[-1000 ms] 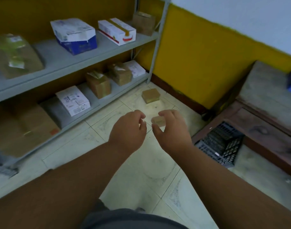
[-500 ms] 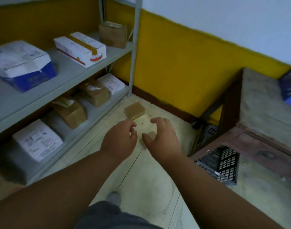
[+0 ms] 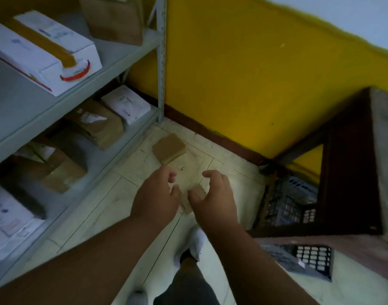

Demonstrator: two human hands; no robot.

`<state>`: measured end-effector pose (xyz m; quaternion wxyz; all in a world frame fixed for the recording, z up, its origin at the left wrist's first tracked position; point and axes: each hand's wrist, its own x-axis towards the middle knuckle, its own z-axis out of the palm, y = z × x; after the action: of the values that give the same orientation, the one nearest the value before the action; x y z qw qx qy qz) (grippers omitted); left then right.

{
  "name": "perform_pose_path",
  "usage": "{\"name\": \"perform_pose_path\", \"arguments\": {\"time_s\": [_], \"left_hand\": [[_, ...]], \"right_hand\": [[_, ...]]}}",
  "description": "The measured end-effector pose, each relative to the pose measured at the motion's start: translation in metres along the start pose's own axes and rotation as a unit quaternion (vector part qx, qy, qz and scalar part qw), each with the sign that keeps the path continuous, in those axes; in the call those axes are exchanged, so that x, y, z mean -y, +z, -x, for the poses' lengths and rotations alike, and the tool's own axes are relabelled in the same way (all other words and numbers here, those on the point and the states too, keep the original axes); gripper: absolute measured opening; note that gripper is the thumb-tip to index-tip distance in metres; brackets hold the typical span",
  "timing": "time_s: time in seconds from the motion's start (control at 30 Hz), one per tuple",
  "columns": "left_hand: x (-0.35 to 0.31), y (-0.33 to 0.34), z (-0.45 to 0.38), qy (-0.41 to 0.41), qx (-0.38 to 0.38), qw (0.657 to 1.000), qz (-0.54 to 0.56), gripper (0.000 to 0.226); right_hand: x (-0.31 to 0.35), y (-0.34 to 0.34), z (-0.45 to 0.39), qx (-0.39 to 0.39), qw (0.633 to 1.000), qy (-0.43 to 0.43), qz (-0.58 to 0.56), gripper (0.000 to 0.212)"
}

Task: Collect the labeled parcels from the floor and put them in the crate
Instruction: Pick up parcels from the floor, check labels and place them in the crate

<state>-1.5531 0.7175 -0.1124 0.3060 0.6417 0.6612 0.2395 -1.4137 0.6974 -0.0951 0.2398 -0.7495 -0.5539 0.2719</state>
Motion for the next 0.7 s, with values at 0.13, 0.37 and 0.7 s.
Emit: {"name": "perform_pose_path", "arguments": {"time_s": [0.13, 0.37, 0.7], "left_hand": [[0.020, 0.038, -0.098, -0.035, -0.031, 0.999, -0.004, 0.022], [0.102, 0.131, -0.250, -0.077, -0.007, 0.996, -0.042, 0.025], [0.290, 0.298, -0.401, -0.091, 0.060, 0.989, -0.101, 0.030]], "right_hand": [[-0.020, 0.051, -0.111, 0.047, 0.999, 0.012, -0.001, 0.052], [-0.088, 0.164, -0.278, 0.114, 0.989, 0.079, -0.060, 0.053], [-0.211, 0.383, -0.419, 0.139, 0.963, 0.192, -0.126, 0.044]]}}
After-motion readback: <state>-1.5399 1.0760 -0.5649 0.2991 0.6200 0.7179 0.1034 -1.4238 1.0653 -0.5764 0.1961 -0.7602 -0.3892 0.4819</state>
